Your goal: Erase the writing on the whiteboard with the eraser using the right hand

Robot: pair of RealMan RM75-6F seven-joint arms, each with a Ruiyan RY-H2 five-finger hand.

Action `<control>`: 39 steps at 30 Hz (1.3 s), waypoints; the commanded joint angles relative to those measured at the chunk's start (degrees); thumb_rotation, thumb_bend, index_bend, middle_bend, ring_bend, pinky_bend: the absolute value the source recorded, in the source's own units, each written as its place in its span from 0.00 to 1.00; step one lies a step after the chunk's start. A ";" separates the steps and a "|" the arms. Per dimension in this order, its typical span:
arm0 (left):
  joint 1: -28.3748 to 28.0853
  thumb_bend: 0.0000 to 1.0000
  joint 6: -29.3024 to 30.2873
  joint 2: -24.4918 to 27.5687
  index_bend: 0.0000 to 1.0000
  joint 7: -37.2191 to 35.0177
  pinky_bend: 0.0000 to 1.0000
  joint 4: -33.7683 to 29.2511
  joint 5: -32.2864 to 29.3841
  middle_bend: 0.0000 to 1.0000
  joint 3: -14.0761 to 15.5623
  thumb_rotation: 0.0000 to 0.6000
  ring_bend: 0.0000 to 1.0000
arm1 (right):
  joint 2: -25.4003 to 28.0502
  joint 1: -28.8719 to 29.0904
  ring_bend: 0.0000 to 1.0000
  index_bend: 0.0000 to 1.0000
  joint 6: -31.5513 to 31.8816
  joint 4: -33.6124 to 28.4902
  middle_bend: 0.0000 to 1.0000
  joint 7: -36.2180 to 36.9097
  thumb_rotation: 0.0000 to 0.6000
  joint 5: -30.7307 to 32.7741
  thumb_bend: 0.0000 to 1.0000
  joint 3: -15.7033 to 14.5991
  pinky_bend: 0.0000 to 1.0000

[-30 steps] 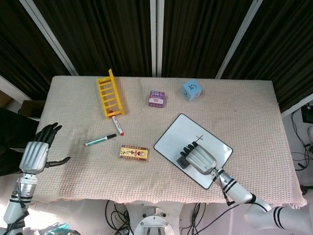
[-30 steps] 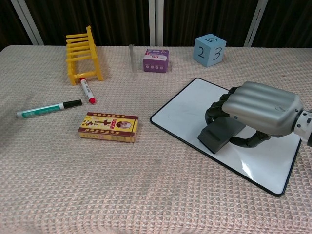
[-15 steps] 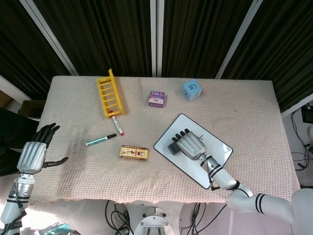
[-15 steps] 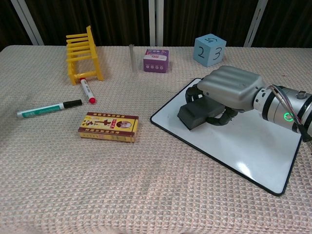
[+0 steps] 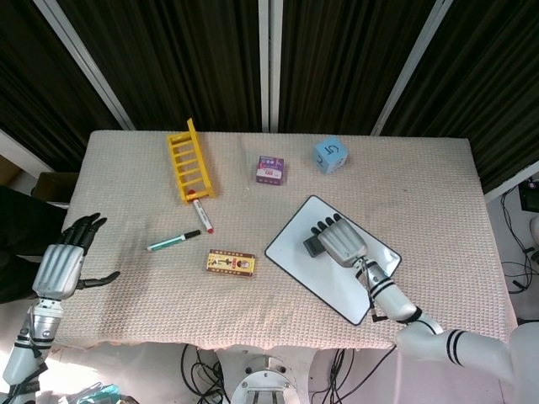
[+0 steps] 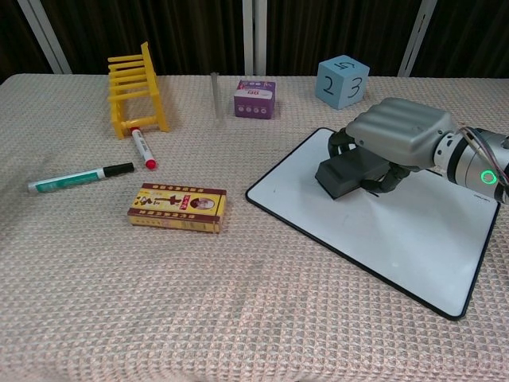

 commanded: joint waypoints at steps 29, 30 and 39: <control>-0.31 0.00 0.39 0.30 0.11 4.36 0.21 -3.54 2.05 0.07 0.80 0.80 0.09 | 8.90 -7.28 0.66 0.94 7.56 -6.11 0.76 8.67 1.00 -7.27 0.44 -7.96 0.80; -0.29 0.00 0.40 0.35 0.11 4.29 0.21 -3.52 2.01 0.07 0.79 0.80 0.09 | 8.49 -7.10 0.66 0.94 7.42 -5.44 0.76 8.69 1.00 -7.13 0.44 -7.64 0.80; 0.20 0.00 0.42 1.21 0.11 4.00 0.21 -2.88 0.99 0.07 0.65 0.80 0.09 | 3.89 -4.37 0.66 0.94 5.19 2.22 0.76 8.86 1.00 -4.77 0.44 -3.89 0.80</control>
